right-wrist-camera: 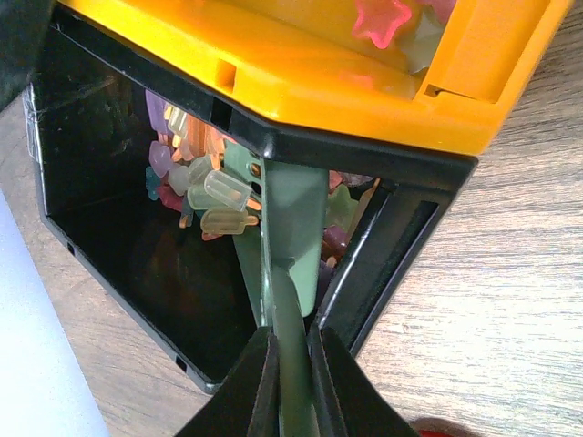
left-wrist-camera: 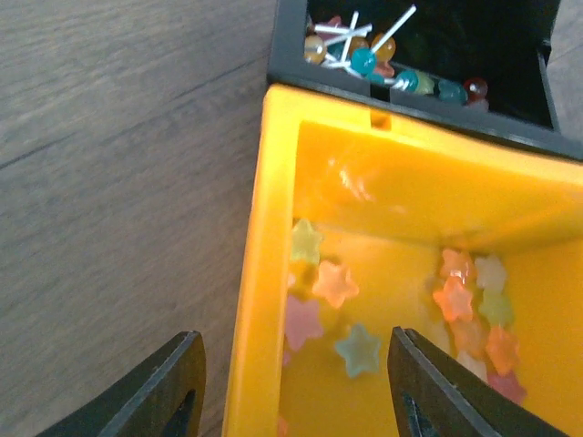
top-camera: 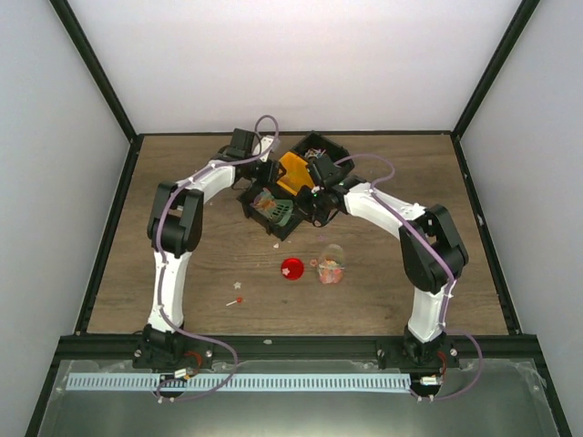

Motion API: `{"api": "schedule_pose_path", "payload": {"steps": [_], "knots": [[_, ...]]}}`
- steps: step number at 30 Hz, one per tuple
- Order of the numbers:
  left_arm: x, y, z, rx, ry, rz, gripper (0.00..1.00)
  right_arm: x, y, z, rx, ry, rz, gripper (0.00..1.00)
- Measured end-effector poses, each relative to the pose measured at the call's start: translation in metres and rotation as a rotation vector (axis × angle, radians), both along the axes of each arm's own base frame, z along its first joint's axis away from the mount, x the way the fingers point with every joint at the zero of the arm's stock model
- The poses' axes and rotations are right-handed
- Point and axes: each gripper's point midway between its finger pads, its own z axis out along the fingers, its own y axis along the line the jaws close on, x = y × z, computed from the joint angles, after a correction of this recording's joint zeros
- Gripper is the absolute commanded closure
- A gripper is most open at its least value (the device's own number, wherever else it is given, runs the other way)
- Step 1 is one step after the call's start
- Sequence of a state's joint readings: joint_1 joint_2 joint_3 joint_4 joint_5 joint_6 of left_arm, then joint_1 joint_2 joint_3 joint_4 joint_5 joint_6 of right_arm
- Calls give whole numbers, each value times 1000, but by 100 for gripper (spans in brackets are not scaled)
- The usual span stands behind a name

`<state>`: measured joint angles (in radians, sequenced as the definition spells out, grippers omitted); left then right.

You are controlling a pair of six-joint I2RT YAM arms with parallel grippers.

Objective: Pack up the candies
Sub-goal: Scoop the fake candies from the storage box.

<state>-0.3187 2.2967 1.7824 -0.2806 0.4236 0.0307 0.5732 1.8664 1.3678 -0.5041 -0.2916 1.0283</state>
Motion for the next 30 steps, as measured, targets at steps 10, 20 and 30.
{"api": "schedule_pose_path", "payload": {"steps": [10,20,30], "knots": [[-13,70,27,-23,-24,115,32,2,1,1,3,-20,18,99],[-43,93,37,-26,-42,137,64,5,-2,0,7,-26,35,99],[-62,85,21,-35,-1,59,49,7,-2,1,3,-29,47,99]]}}
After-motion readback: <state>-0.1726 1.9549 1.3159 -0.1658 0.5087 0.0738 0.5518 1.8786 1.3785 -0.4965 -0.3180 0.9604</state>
